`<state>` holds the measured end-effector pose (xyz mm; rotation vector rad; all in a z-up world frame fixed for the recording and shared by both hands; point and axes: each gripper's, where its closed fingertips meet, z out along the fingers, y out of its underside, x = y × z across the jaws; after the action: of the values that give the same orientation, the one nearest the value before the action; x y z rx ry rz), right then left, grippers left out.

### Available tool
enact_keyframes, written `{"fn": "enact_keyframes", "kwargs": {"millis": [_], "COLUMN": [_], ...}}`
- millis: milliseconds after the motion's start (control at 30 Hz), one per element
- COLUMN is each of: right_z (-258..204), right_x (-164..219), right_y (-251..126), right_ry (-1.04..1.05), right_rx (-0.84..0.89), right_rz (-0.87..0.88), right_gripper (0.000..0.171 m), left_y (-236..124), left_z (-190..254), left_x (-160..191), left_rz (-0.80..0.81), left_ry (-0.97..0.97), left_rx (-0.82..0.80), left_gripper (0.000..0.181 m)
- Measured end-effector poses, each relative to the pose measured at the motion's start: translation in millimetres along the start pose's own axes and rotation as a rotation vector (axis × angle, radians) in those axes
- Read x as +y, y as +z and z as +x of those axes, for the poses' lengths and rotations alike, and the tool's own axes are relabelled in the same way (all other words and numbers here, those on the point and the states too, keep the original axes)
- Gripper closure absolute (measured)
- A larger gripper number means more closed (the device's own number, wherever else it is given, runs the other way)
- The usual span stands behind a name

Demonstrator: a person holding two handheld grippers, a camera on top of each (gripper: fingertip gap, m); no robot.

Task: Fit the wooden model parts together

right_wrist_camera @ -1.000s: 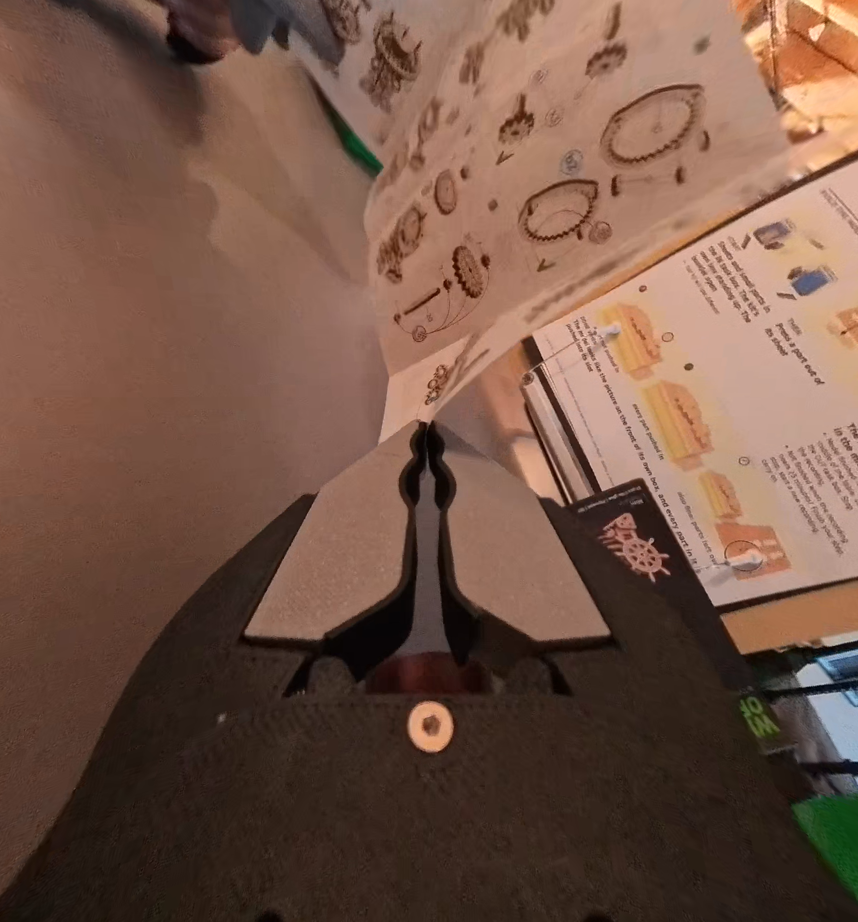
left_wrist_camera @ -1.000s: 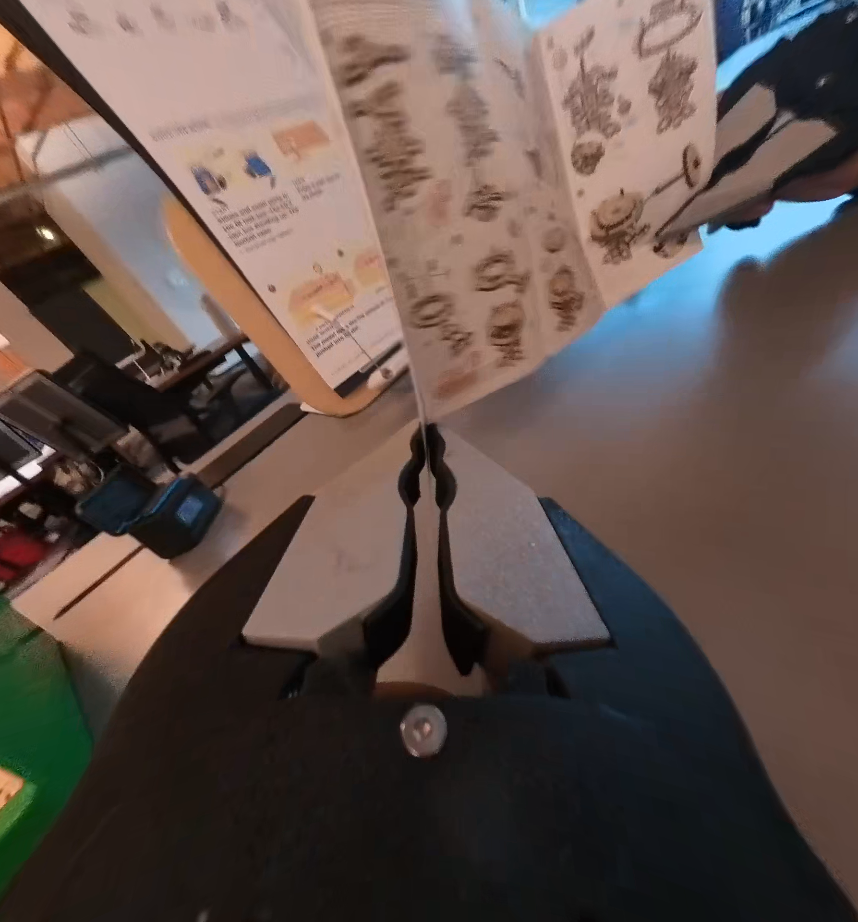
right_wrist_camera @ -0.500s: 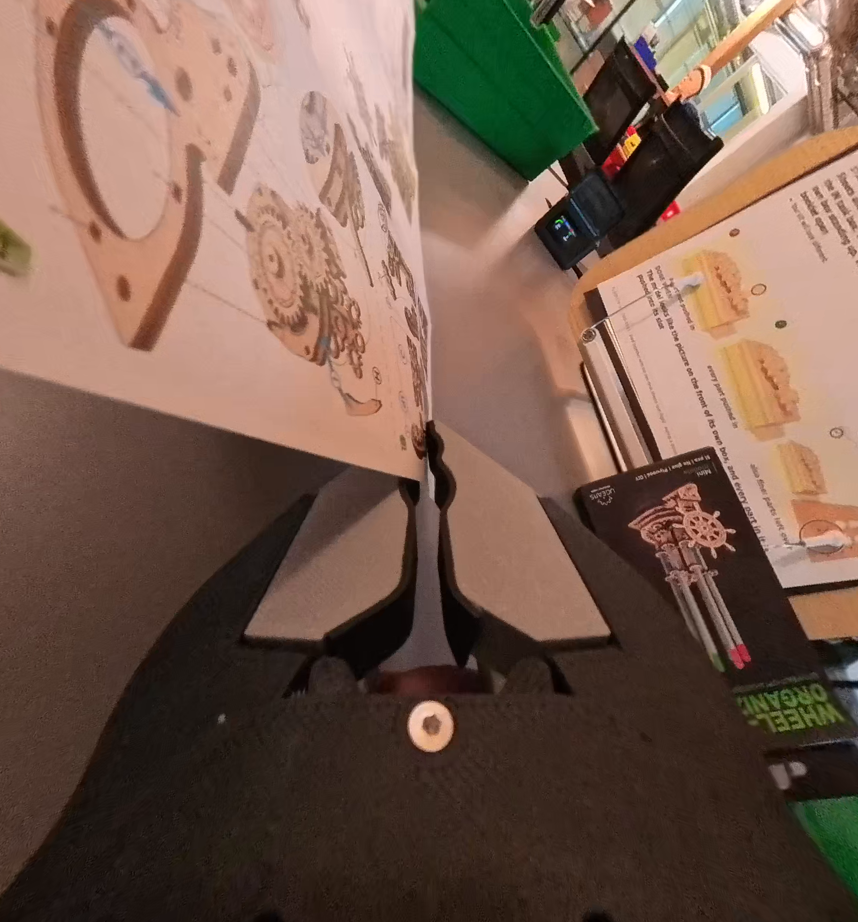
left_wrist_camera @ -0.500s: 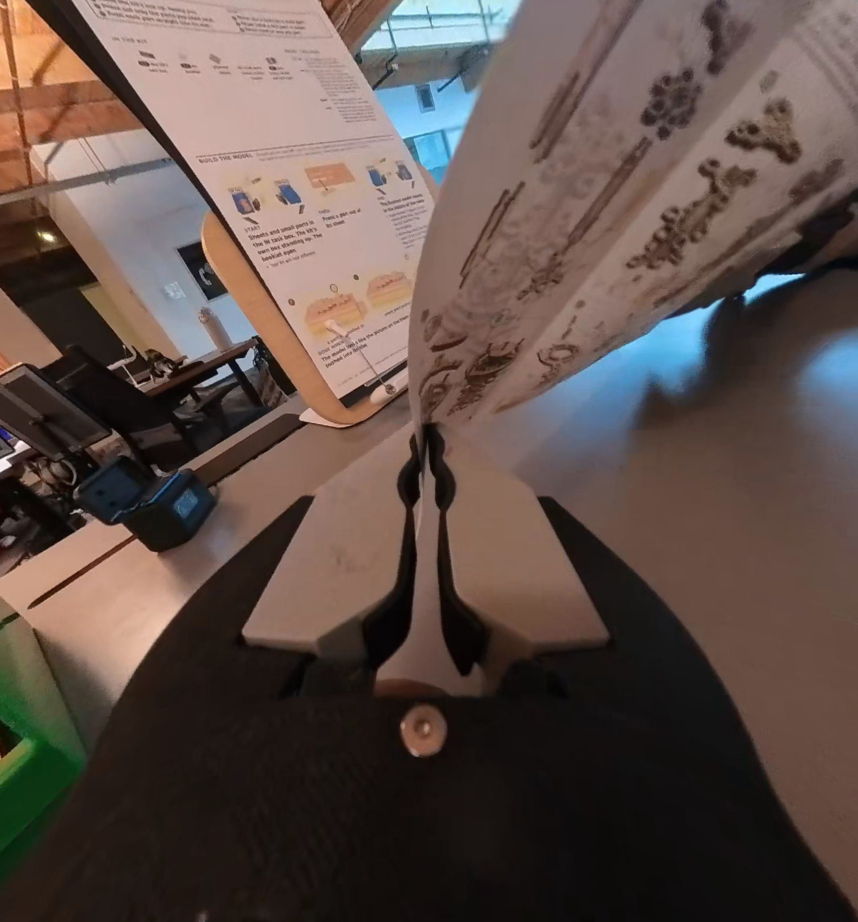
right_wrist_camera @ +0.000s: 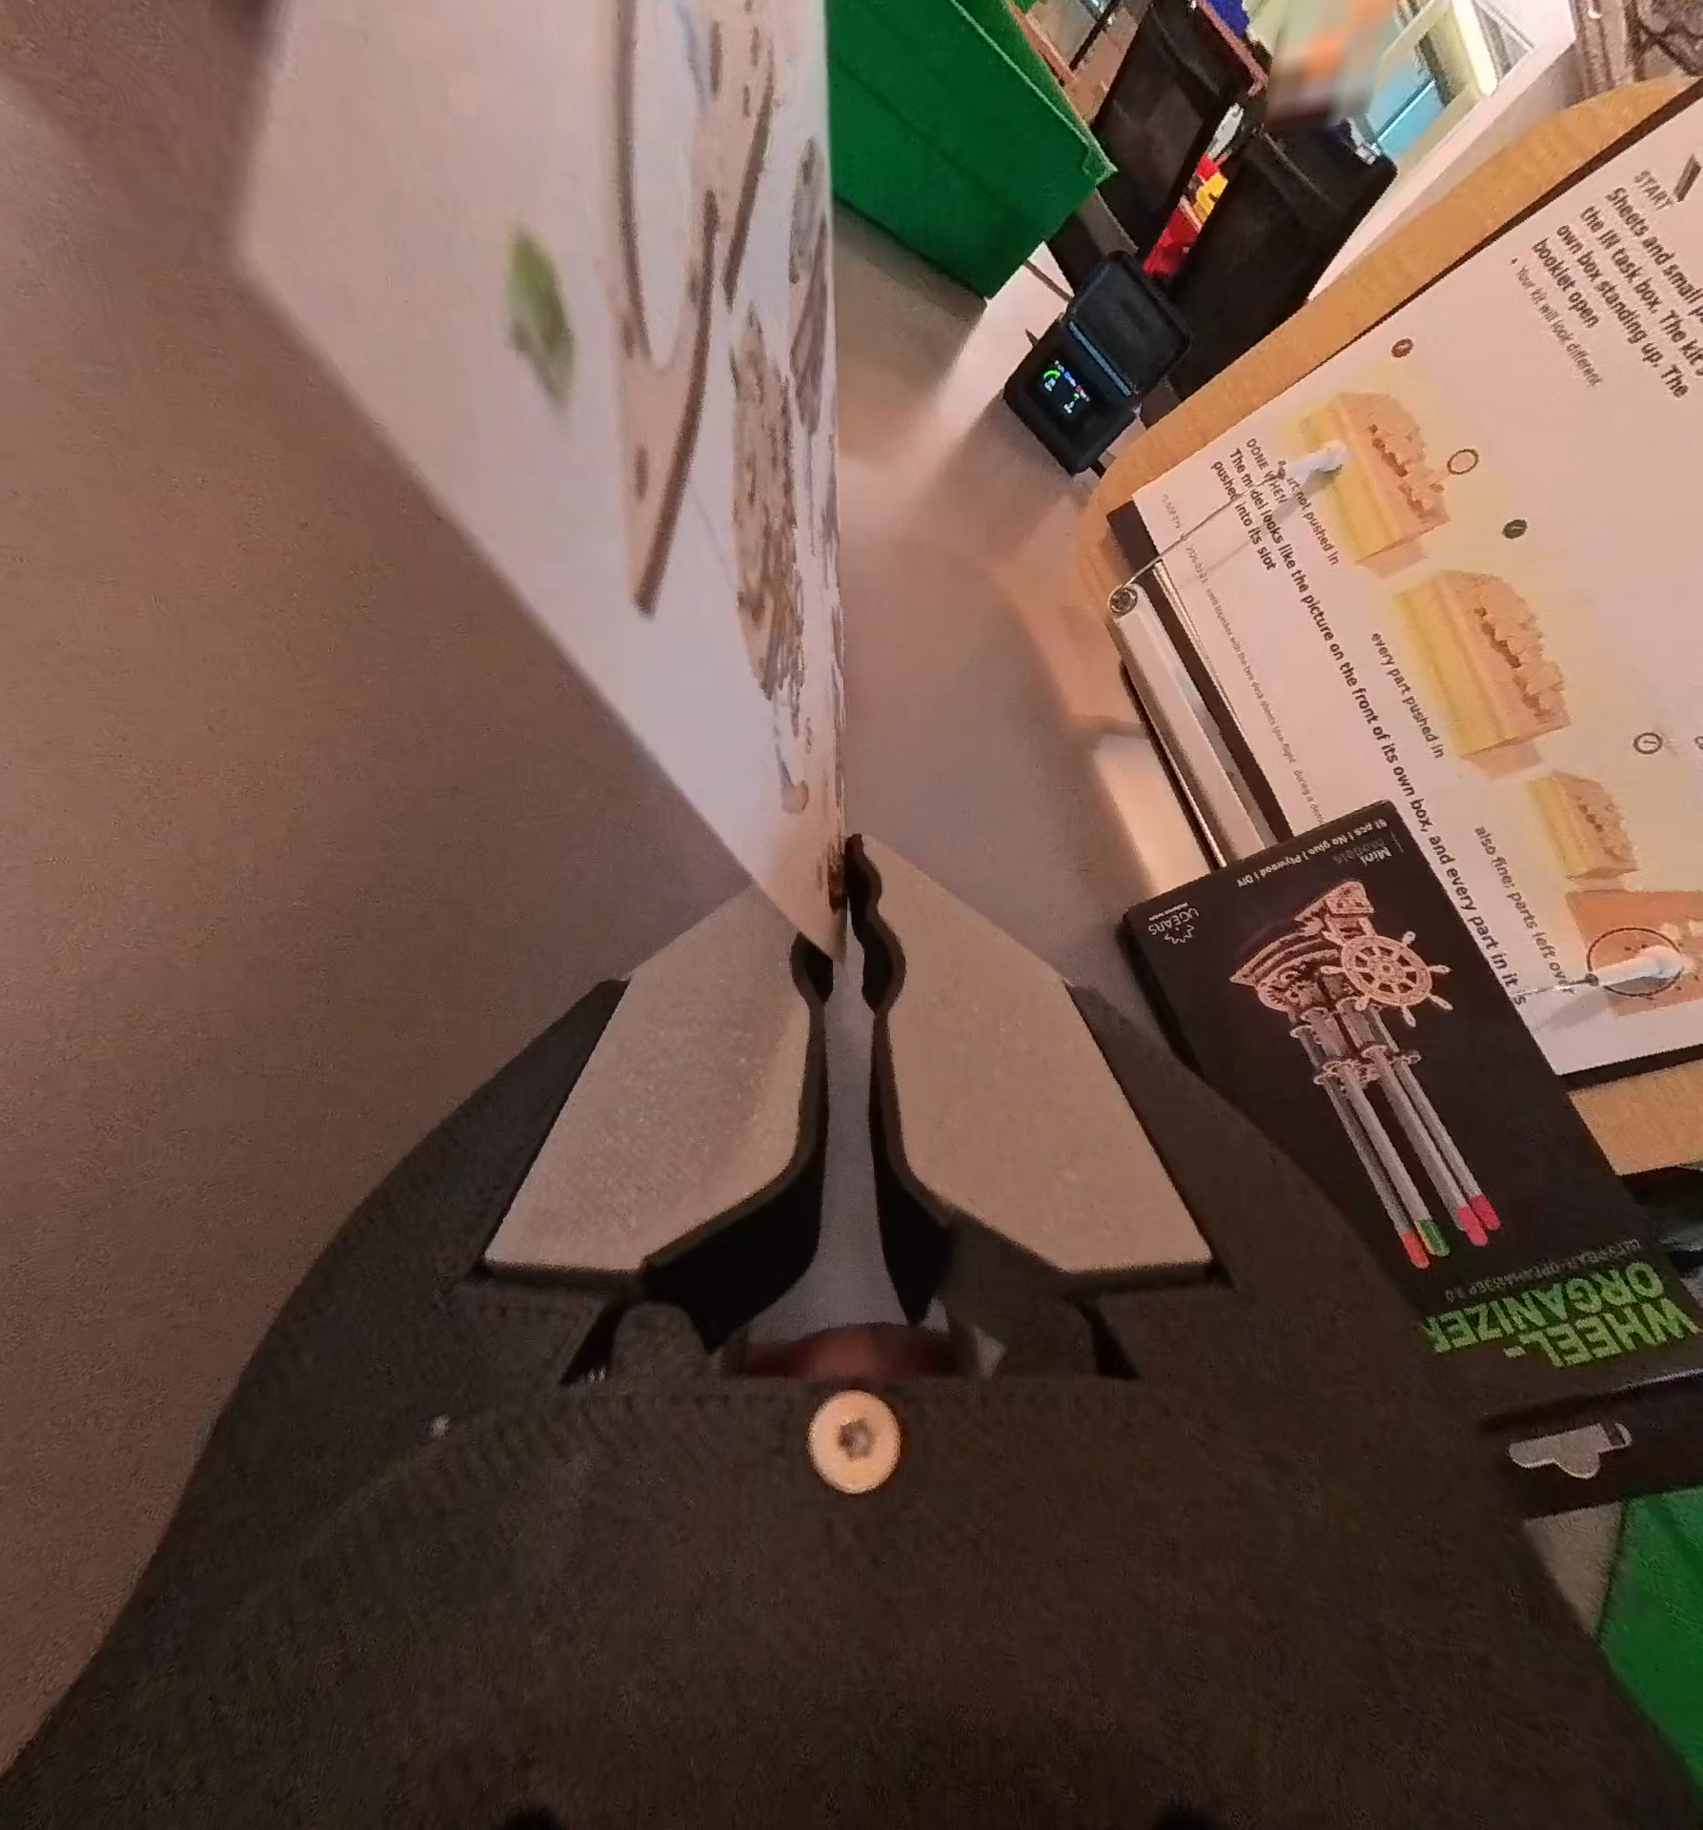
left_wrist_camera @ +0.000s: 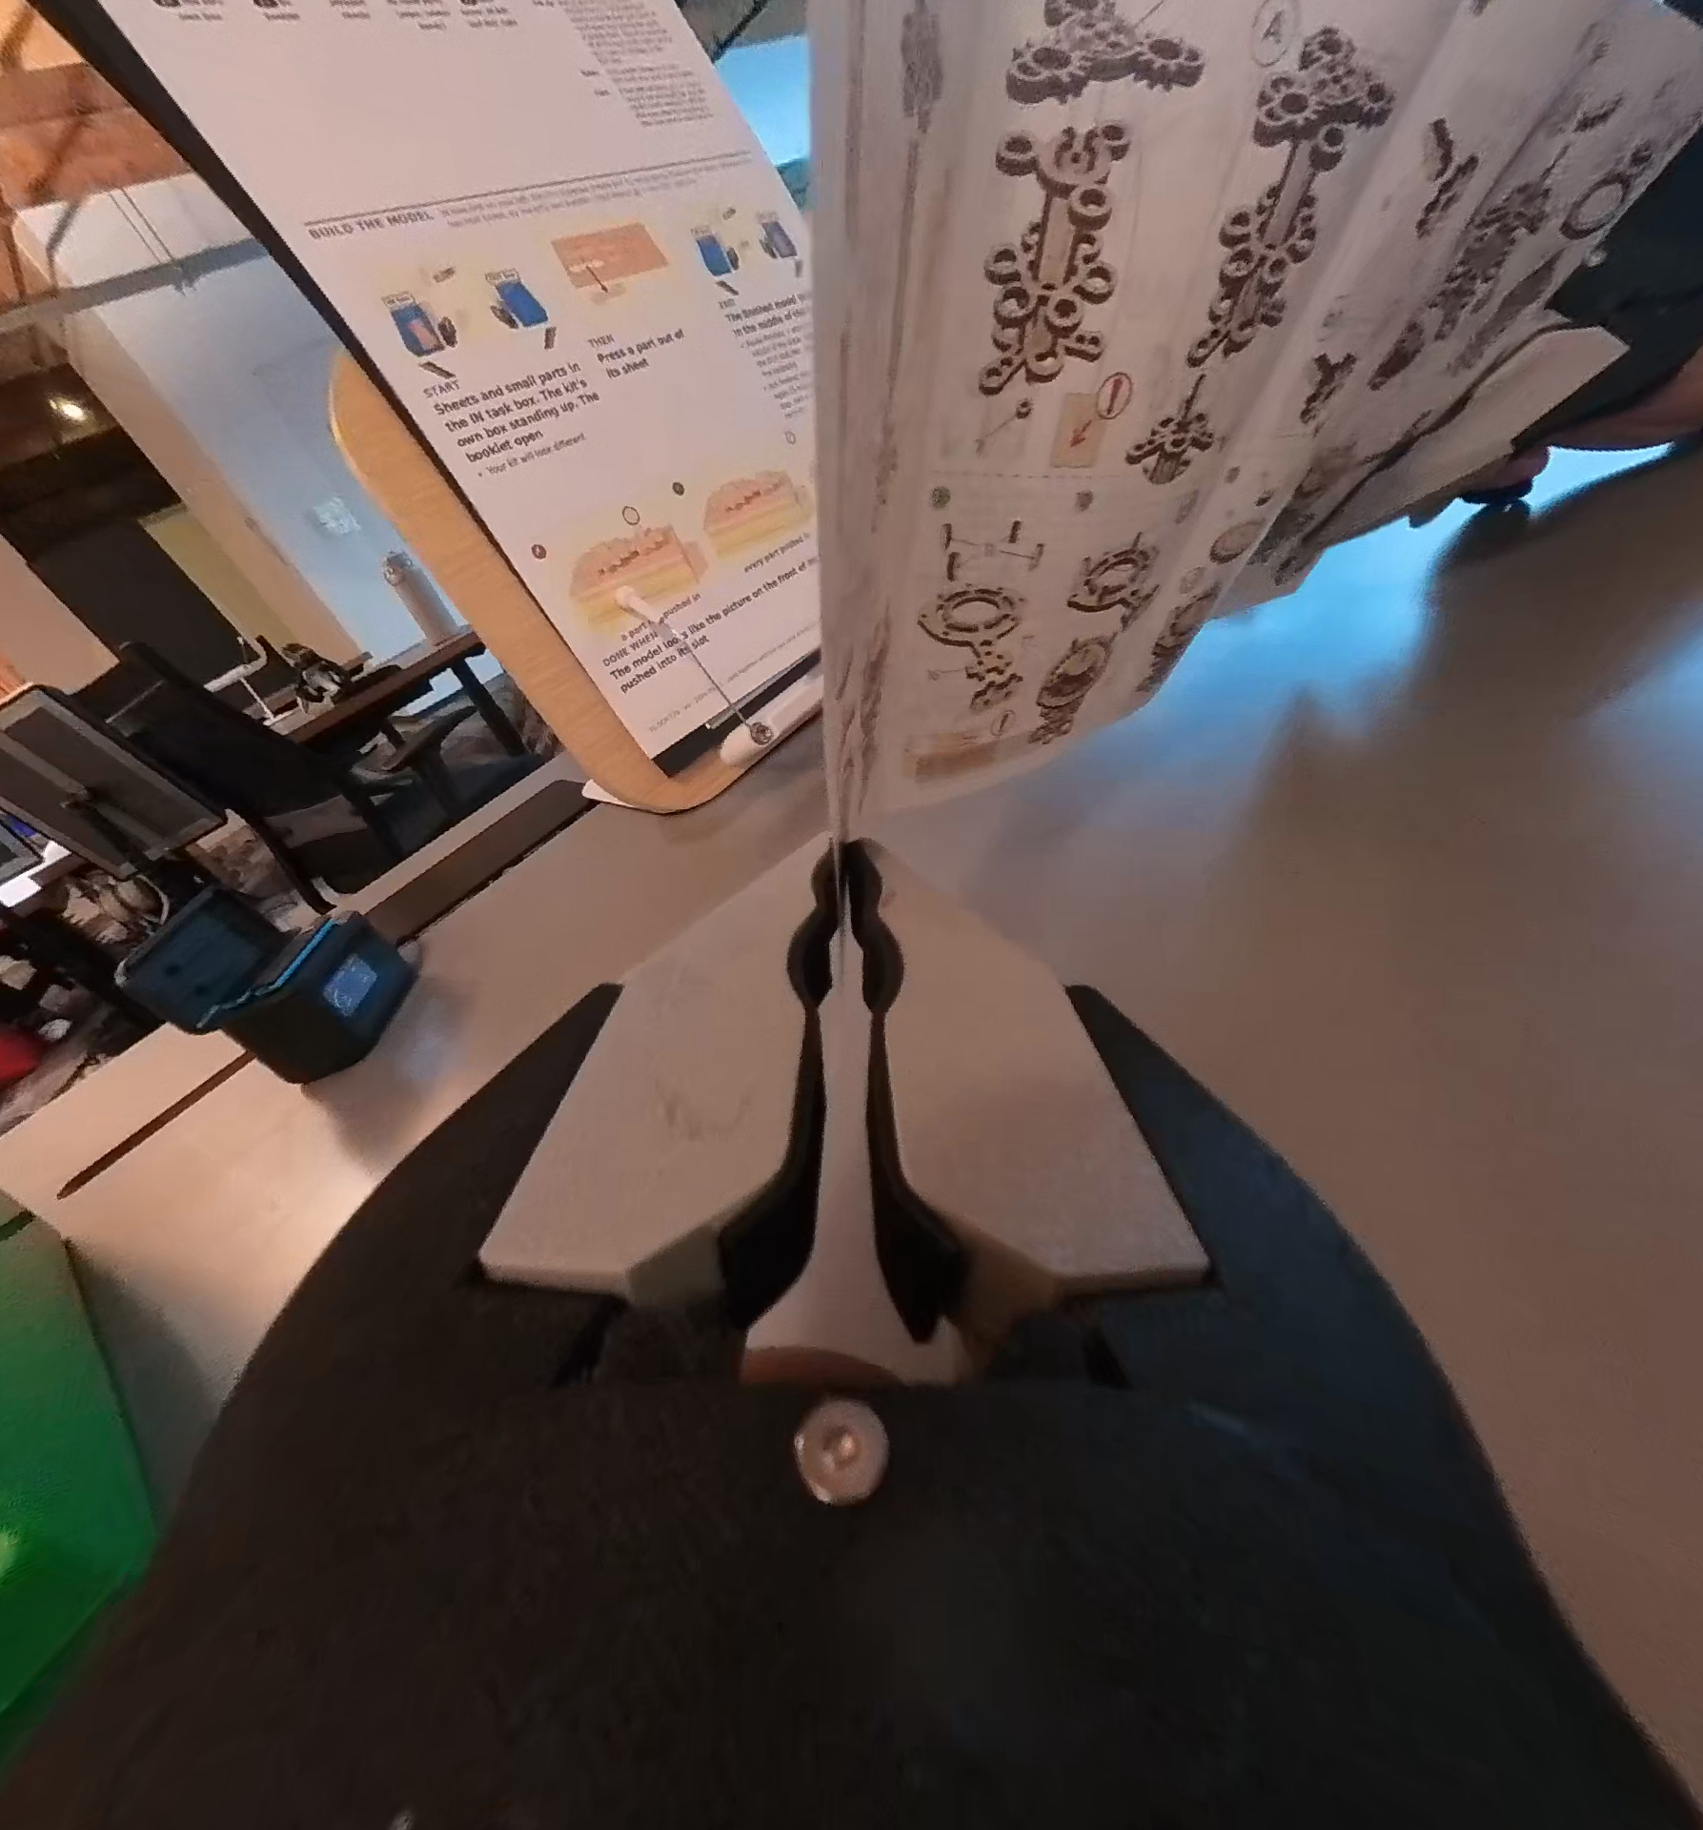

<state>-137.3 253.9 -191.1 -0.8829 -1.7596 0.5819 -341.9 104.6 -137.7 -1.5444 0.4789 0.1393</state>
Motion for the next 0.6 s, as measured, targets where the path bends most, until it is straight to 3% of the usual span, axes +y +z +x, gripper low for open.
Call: {"fn": "enact_keyframes", "kwargs": {"millis": [600], "right_z": [1.7], "right_x": [1.0], "right_y": [0.6], "right_ry": [0.015], "right_rx": [0.006], "right_rz": [-0.012], "right_gripper": [0.171], "left_y": [6.8], "left_z": [4.1], "left_x": [3.2], "left_rz": [-0.035], "left_ry": [0.016], "left_rx": [0.0], "left_gripper": [0.181]}}
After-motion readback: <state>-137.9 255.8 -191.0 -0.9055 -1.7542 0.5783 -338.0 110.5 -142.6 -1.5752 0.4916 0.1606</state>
